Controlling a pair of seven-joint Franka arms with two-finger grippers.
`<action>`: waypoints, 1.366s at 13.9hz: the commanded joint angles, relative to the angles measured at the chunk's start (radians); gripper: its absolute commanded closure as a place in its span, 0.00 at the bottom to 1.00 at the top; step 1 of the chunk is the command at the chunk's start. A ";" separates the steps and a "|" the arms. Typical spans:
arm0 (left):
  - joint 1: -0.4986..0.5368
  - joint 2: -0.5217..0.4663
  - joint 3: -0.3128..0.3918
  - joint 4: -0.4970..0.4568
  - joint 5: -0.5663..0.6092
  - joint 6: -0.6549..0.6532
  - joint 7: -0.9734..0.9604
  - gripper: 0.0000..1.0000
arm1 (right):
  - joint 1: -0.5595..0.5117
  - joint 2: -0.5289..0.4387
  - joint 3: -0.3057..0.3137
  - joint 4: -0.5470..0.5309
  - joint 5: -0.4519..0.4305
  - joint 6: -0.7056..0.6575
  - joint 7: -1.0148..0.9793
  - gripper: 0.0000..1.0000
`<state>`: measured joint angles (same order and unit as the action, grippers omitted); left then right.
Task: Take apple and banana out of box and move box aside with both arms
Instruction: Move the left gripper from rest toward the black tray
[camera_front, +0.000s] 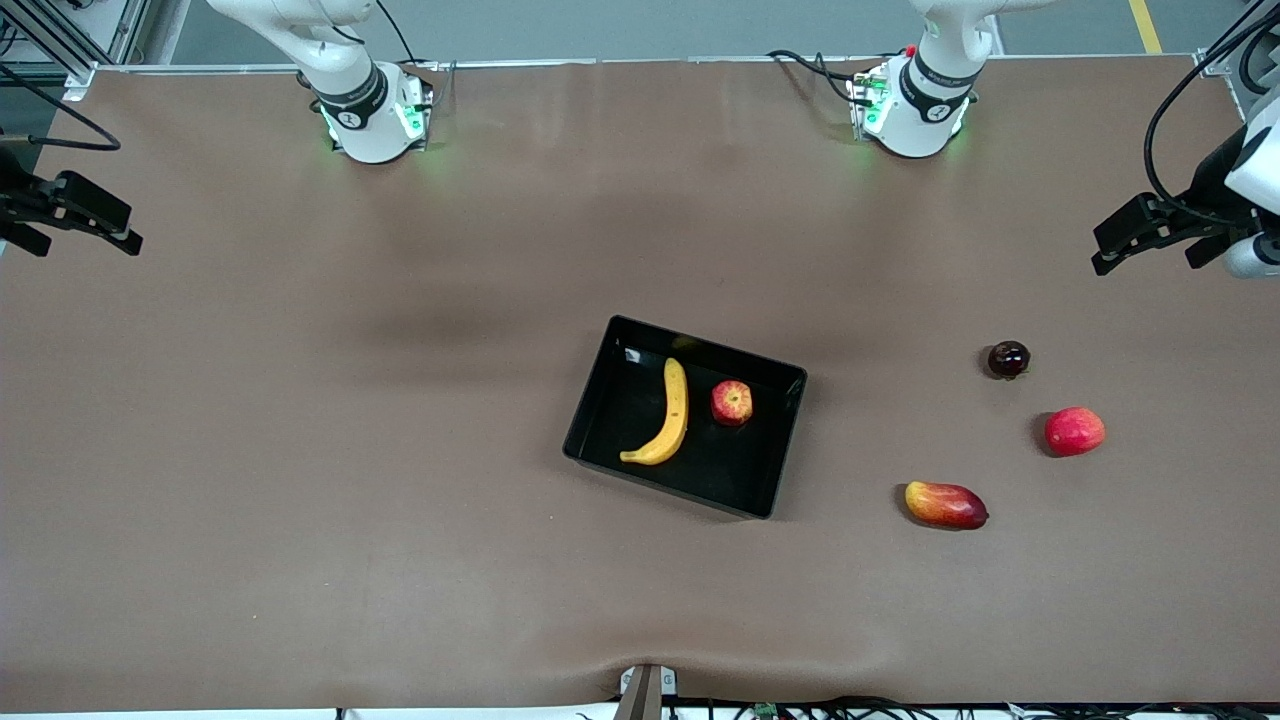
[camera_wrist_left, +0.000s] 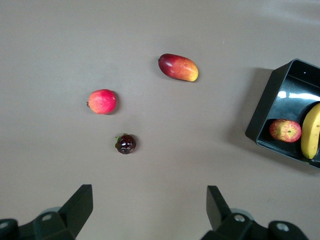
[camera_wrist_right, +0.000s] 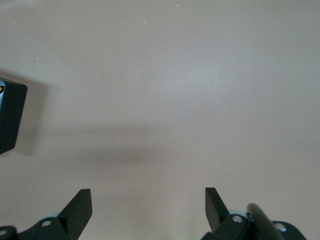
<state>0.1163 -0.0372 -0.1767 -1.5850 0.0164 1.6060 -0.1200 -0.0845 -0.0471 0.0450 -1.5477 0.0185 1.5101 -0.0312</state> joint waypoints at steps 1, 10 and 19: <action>0.008 -0.003 -0.010 0.011 0.007 -0.023 0.025 0.00 | -0.006 0.012 0.001 0.023 0.014 -0.007 -0.007 0.00; -0.116 0.213 -0.040 0.157 0.057 -0.020 -0.018 0.00 | -0.008 0.012 0.001 0.023 0.018 -0.007 -0.007 0.00; -0.375 0.515 -0.027 0.289 0.134 0.150 -0.349 0.00 | -0.005 0.012 -0.001 0.023 0.017 -0.007 -0.009 0.00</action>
<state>-0.2239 0.3868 -0.2151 -1.3895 0.1309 1.7429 -0.4144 -0.0849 -0.0467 0.0439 -1.5474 0.0200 1.5104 -0.0312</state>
